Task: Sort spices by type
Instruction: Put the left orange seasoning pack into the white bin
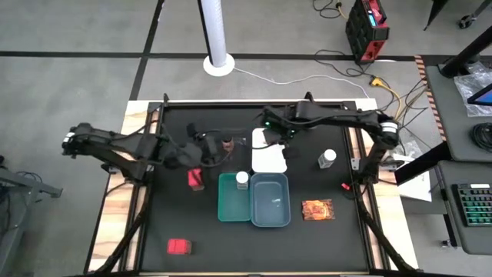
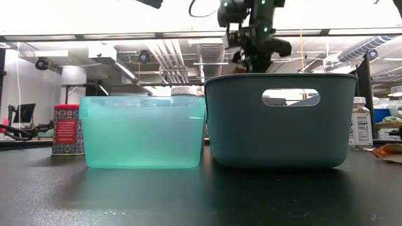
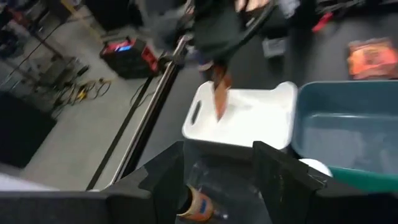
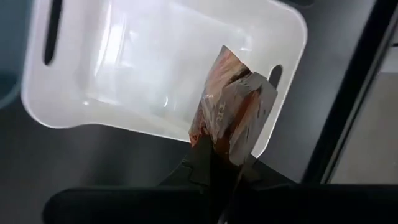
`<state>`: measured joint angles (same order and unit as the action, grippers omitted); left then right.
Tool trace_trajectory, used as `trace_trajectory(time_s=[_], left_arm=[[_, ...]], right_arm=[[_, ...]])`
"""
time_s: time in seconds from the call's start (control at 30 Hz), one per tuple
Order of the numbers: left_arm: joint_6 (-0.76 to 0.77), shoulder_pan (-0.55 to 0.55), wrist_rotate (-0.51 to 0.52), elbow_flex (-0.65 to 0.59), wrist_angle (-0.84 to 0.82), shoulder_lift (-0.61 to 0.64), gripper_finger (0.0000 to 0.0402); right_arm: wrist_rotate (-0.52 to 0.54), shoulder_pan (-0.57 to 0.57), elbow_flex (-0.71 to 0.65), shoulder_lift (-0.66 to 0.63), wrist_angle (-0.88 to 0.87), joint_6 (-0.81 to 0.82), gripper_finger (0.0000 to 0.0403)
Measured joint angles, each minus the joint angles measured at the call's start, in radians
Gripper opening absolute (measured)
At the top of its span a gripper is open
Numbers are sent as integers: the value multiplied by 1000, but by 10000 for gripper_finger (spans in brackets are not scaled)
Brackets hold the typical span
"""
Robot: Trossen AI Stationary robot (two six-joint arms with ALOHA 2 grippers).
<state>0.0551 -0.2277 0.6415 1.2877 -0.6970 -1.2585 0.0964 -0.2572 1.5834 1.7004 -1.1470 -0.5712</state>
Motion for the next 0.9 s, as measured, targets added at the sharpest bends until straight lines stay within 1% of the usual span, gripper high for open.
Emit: trace_trajectory(time_s=[0.23,0.43,0.67,0.83,0.9], left_arm=[[35,-93,3,0,1,67,173],[14,-121,5,0,-1,139,173],[21,-121,5,0,-9,240,173],[21,-121,5,0,-8,280,173],[21,-121,5,-1,-8,285,173]], right_arm=[[0,-16,1,69,17,-44,9],[1,-43,1,101,61,-43,9],[0,-74,1,110,68,36,9],[0,-78,1,110,78,174,9],[-5,-77,2,110,76,197,9]])
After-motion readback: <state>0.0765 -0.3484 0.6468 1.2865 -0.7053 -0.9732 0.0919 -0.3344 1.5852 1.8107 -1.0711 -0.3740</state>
